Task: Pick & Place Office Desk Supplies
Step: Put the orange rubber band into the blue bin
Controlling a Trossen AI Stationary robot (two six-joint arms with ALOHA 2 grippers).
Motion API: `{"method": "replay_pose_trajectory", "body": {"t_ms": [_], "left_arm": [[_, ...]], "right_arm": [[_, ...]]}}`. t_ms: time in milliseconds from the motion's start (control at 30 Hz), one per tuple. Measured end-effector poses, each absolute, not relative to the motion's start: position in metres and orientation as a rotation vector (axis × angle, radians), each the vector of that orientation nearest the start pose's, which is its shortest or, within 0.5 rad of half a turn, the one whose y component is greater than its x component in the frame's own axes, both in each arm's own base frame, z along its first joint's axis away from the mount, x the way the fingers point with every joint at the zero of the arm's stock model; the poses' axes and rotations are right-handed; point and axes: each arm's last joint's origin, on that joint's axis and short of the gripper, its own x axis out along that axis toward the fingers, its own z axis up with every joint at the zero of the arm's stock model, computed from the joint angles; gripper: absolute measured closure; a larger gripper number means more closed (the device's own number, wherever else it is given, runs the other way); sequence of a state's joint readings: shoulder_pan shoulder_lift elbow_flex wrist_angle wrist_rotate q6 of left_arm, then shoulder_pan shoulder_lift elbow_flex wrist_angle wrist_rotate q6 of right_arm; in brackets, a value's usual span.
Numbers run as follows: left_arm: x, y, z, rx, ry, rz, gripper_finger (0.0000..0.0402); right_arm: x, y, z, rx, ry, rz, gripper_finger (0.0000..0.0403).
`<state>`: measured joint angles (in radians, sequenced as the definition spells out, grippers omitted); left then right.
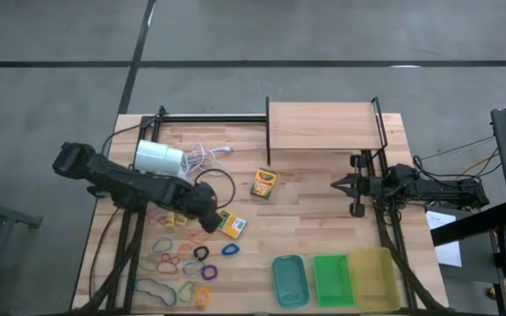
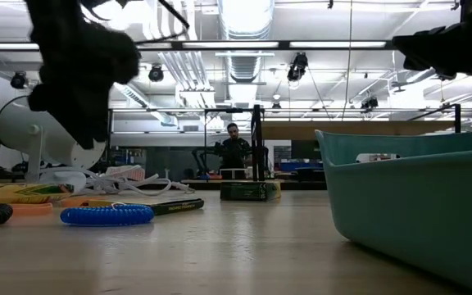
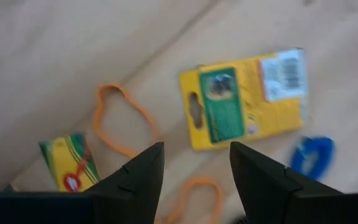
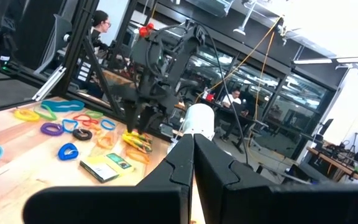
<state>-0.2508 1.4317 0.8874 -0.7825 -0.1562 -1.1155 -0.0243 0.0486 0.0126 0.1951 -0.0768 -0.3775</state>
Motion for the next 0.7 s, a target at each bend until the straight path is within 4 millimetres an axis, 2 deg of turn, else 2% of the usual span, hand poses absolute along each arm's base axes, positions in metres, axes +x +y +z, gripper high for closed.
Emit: {"method": "replay_pose_trajectory", "body": {"t_ms": [267,700], "left_arm": [[0.249,-0.038,0.168,-0.787,1.273,0.769,0.0213],[0.256,-0.037,0.153,-0.811,1.292,0.806,0.0213]], "right_arm": [[0.099,0.0,0.182,-0.384,-0.162,0.023,0.0394],[0.099,0.0,0.182,-0.384,-0.16,0.023,0.0394]]}}
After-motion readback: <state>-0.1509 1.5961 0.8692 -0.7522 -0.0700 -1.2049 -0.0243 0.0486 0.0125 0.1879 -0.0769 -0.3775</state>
